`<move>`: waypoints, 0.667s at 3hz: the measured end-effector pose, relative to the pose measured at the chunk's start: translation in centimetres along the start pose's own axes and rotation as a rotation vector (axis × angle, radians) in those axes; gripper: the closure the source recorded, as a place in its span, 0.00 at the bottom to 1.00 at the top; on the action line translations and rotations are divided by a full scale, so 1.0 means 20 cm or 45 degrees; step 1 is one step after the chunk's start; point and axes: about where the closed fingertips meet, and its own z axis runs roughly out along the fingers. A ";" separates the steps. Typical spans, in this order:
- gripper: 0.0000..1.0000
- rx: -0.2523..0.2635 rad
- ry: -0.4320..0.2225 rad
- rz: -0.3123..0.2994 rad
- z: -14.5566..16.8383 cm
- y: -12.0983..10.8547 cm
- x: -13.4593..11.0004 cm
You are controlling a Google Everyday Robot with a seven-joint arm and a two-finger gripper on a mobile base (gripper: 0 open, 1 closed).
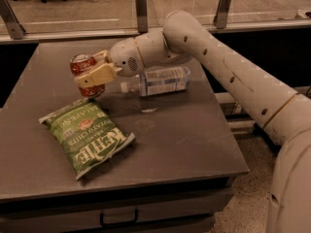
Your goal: Move coke can near green jalapeno chip bag
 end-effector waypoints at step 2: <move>0.12 0.166 0.013 -0.100 0.00 -0.07 0.13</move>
Offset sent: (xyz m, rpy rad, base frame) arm 0.0264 -0.0151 -0.0445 0.0101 -0.1605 -0.1804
